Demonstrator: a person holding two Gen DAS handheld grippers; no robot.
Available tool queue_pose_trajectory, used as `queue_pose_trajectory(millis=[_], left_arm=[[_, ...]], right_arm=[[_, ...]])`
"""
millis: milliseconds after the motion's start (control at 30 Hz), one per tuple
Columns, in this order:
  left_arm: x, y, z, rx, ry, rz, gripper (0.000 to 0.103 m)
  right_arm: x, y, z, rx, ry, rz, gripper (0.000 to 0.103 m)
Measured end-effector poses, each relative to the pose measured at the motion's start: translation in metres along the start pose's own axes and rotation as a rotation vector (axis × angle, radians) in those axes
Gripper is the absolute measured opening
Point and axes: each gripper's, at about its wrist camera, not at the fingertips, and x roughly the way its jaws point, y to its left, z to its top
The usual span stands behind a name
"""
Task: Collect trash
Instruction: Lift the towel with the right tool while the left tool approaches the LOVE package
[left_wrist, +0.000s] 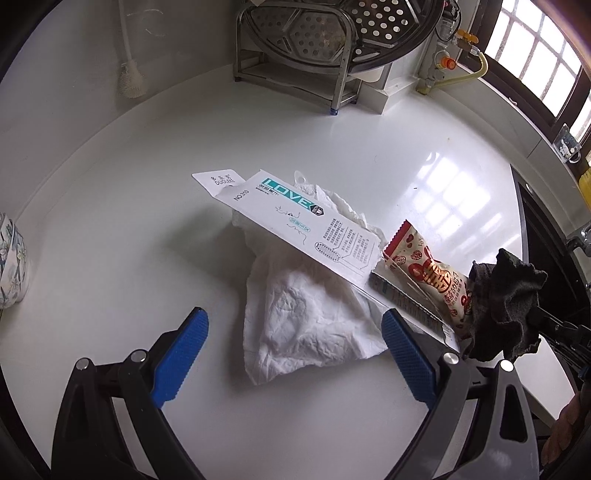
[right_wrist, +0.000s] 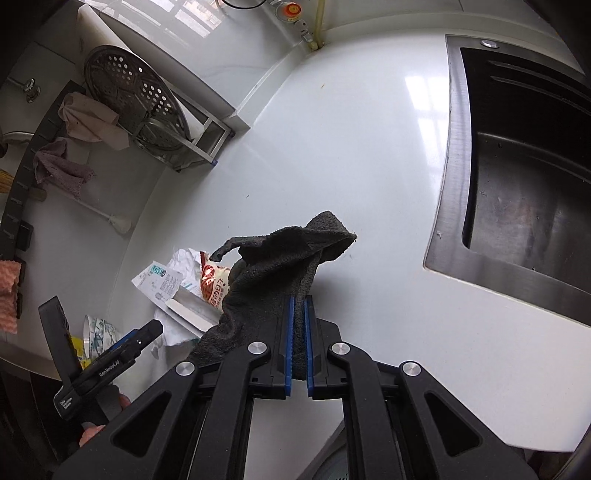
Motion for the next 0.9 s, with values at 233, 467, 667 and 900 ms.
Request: queue_pose_trajectory(millis=[233,467,667,900], left_arm=[[-0.002,0.004,-0.006,0.006,0.005,0.008,0.093],[-0.003,0.016,-0.008,-0.004,-0.002,0.021,0.093],[-0.002,0.026,-0.006,-0.017,-0.004,0.034,0.093],[-0.002,0.019,0.001,-0.017,-0.014,0.011,0.093]], right_arm=[[0.004,0.000,-0.005,0.021,0.022,0.062,0.047],[0.024,-0.002,-0.003,0.039,0.053,0.017,0.029],[0.011,0.008,-0.003,-0.001,-0.005,0.043,0.004],[-0.029,0.022,0.010,-0.016,-0.105,0.107,0.003]])
